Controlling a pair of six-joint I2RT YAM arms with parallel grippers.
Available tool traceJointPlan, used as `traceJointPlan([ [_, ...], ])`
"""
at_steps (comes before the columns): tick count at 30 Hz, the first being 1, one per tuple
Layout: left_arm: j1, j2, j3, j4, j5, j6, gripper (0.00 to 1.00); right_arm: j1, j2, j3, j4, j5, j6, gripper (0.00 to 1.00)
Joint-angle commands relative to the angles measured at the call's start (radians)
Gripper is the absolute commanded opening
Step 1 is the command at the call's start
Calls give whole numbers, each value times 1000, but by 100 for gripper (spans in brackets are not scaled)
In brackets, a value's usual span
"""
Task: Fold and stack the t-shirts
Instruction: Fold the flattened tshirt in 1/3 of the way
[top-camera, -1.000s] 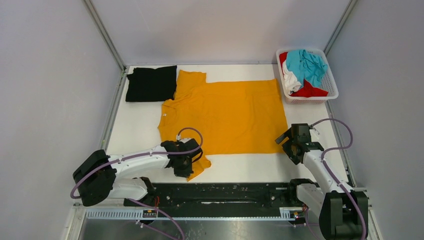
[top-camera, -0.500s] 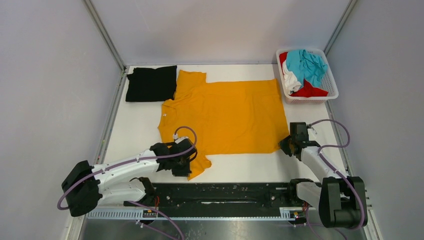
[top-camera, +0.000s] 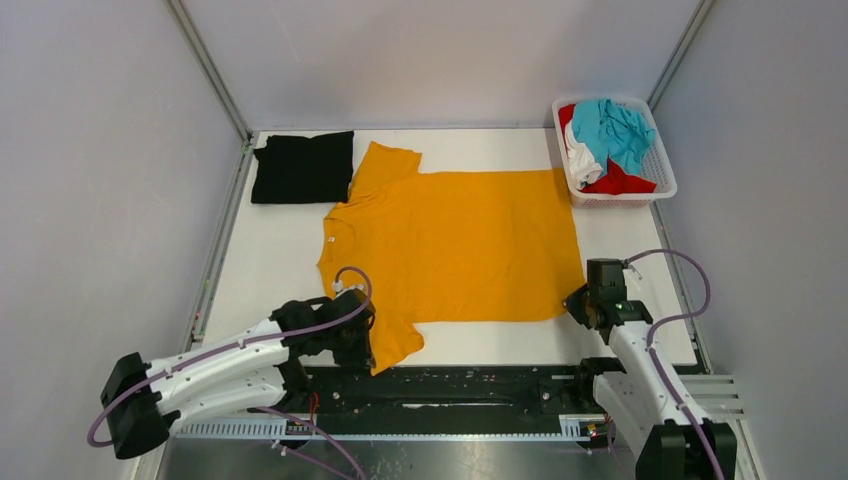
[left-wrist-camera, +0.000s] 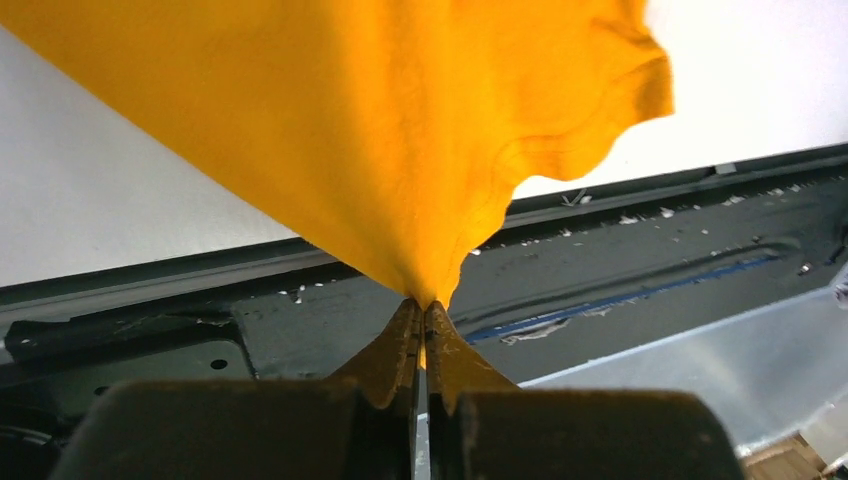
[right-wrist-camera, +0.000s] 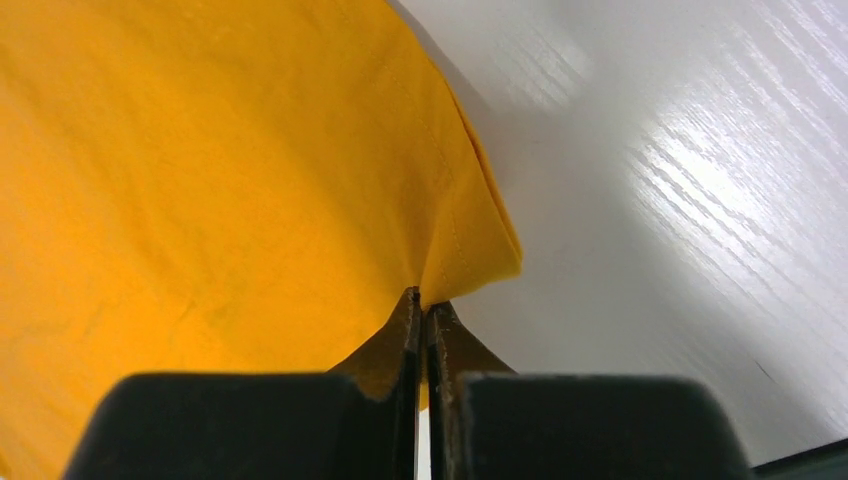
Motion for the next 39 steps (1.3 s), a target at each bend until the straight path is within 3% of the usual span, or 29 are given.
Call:
traceJointPlan([
  [1, -4, -23, 30, 62, 51, -13, 0, -2, -43, 4, -67, -12, -65, 0],
  [11, 151, 248, 266, 232, 83, 266, 0, -2, 138, 158, -28, -85, -166, 1],
  [29, 526, 310, 466, 319, 68, 349, 0, -2, 349, 424, -36, -29, -212, 0],
  [39, 644, 406, 578, 331, 47, 463, 0, -3, 451, 528, -48, 35, -224, 0],
])
